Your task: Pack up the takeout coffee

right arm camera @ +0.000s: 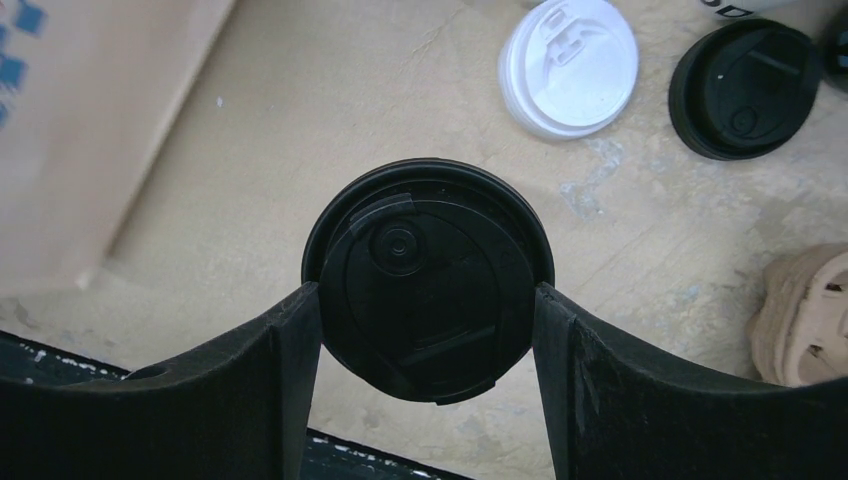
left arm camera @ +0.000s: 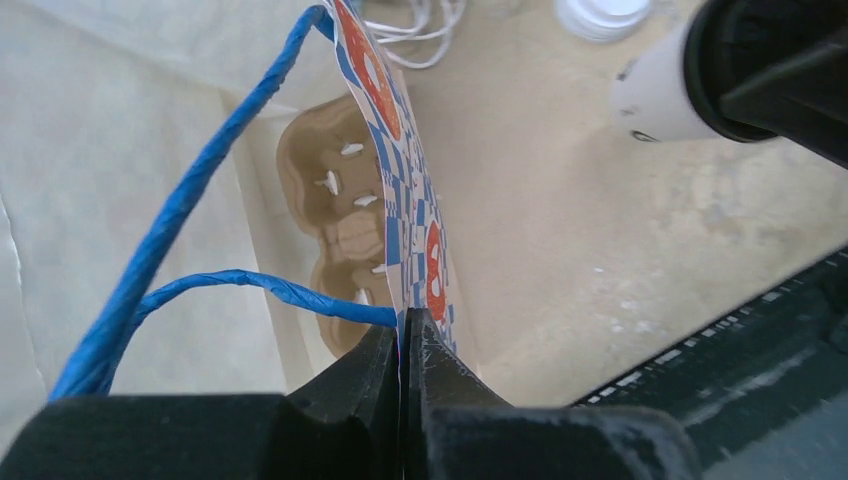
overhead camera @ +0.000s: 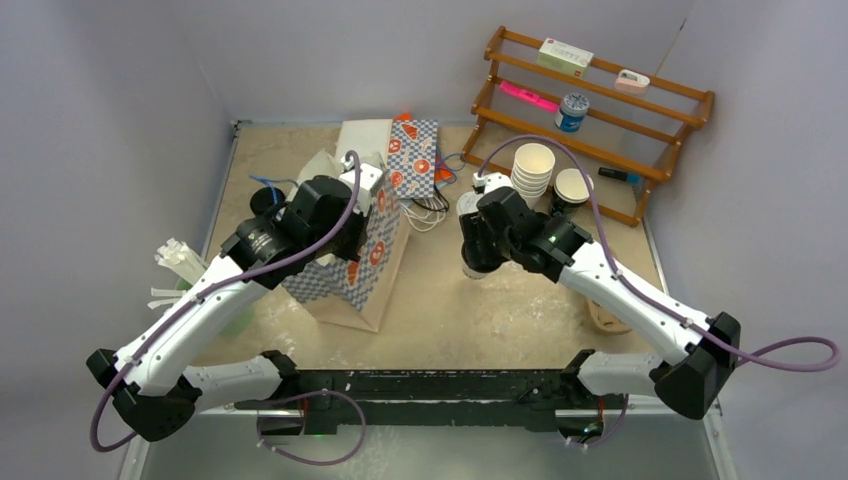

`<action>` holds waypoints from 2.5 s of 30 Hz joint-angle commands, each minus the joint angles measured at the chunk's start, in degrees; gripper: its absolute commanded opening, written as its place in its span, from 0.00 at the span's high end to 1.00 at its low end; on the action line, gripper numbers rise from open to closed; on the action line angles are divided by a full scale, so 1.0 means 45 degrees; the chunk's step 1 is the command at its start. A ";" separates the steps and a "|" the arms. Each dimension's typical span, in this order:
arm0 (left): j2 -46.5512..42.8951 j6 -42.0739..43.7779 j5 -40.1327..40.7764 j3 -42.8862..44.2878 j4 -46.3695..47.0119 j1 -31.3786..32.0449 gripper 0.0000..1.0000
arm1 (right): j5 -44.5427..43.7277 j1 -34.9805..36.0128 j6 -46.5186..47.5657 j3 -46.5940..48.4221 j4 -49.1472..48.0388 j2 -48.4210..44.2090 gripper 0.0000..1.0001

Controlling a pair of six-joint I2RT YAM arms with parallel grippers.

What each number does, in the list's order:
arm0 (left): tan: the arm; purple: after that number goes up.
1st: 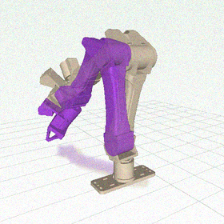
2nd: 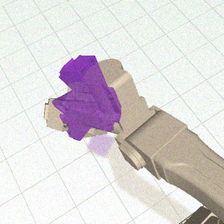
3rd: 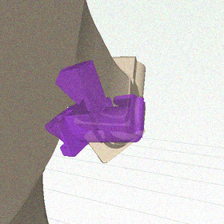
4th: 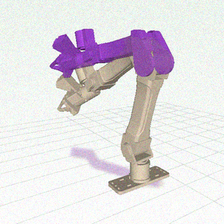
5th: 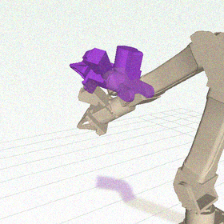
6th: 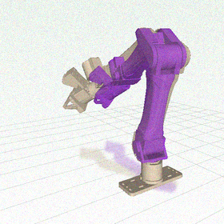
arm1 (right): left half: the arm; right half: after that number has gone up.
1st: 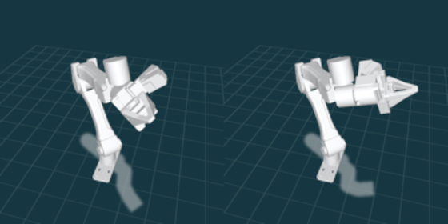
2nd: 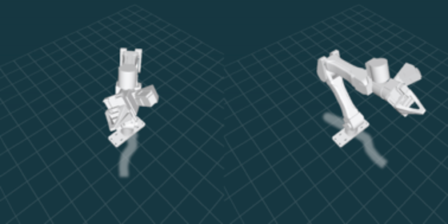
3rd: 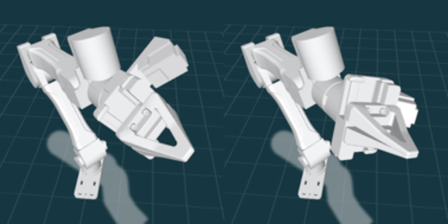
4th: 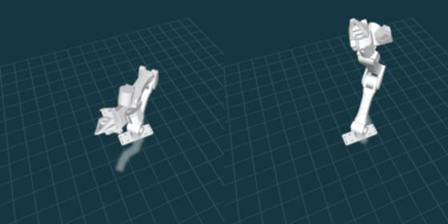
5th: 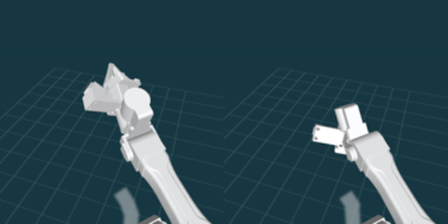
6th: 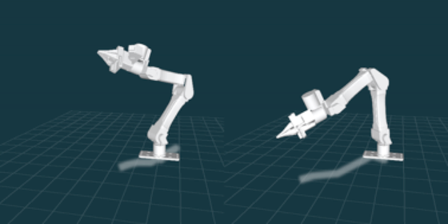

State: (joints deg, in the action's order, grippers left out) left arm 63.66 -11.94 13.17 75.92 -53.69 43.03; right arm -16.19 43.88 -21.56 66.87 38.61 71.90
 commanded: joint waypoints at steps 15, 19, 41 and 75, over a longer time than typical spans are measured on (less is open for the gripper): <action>0.1224 -0.3921 -0.3632 -0.0212 0.4176 0.3247 0.67 | -0.3607 0.0046 -0.0538 0.0433 0.1218 -0.1740 0.59; 0.1198 -0.3483 -0.4007 0.0525 0.4128 0.3290 0.44 | -0.3728 0.0044 -0.0539 0.0431 0.1288 -0.1954 0.59; 0.2566 -0.0107 -0.1296 0.5018 -0.0718 0.0976 0.83 | -0.3291 0.0035 -0.0453 0.0595 0.1092 -0.2478 0.59; 0.4584 0.0581 -0.0212 0.3842 -0.0446 -0.0042 0.51 | -0.1580 0.0040 -0.0066 0.3747 0.2468 -0.3218 0.59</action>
State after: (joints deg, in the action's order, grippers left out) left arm 84.82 -9.41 13.30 92.95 -56.45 43.57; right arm -26.50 43.88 -22.81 78.19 47.88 58.59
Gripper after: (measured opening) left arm 0.524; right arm 0.720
